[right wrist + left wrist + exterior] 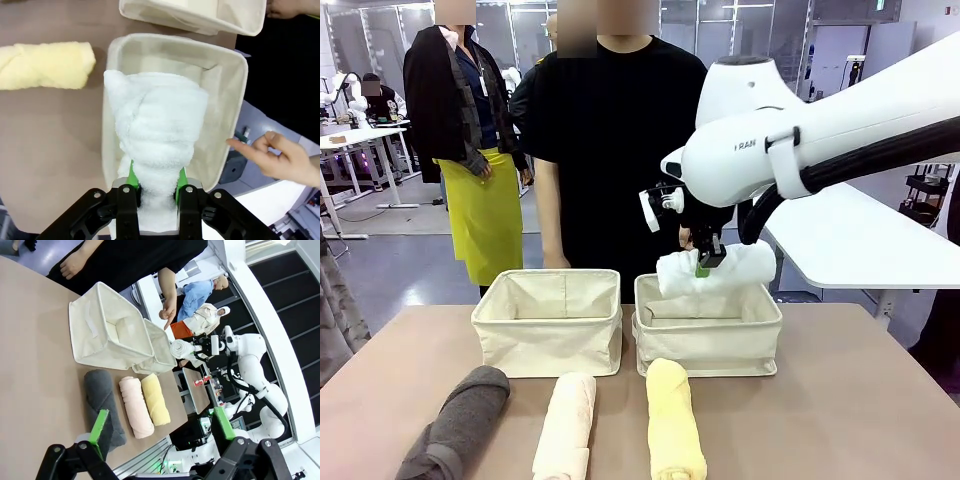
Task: Divide the towels into two baskets.
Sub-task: Pick up one hotel-folded towel and place it in the Fabric basket indicated by the person, then pick up one hotel-folded towel from the bottom of the table and place it in the Fabric basket indicated by the person.
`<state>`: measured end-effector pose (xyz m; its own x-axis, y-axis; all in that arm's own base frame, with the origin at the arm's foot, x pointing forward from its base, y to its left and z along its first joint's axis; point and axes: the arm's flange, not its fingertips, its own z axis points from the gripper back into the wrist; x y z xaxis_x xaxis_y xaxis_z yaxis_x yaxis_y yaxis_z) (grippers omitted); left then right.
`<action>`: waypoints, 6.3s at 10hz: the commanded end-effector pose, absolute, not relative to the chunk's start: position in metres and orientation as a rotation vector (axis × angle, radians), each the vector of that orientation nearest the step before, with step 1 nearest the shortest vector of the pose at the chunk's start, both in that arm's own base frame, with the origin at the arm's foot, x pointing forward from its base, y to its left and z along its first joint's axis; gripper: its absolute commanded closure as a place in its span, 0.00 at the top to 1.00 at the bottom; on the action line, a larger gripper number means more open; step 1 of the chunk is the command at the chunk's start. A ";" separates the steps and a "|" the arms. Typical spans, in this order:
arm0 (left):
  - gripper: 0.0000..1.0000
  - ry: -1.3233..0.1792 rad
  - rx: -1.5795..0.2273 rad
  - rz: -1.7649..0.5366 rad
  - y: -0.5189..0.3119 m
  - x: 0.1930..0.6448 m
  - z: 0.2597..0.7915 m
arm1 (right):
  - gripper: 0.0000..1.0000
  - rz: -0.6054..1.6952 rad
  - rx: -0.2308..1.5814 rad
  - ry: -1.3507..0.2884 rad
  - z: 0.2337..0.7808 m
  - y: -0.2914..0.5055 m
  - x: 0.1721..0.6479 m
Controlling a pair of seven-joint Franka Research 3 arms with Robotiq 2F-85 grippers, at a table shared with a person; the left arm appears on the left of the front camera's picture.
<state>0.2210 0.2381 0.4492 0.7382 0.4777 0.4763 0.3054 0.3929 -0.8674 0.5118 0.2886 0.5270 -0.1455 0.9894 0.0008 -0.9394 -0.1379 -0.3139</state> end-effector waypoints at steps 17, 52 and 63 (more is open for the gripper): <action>1.00 -0.809 -1.207 0.102 0.241 0.219 0.450 | 1.00 1.544 -0.111 -0.275 0.429 0.282 0.615; 1.00 -0.809 -1.207 0.102 0.241 0.219 0.450 | 1.00 0.379 1.187 -0.489 0.376 -0.205 0.244; 1.00 -0.809 -1.207 0.102 0.241 0.219 0.450 | 1.00 0.379 1.187 -0.489 0.376 -0.205 0.244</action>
<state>0.2205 0.2384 0.4494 0.7376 0.4781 0.4768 0.3053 0.3937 -0.8670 0.2484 -0.2054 0.3743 0.8485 0.0176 0.5289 -0.5029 0.3378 0.7956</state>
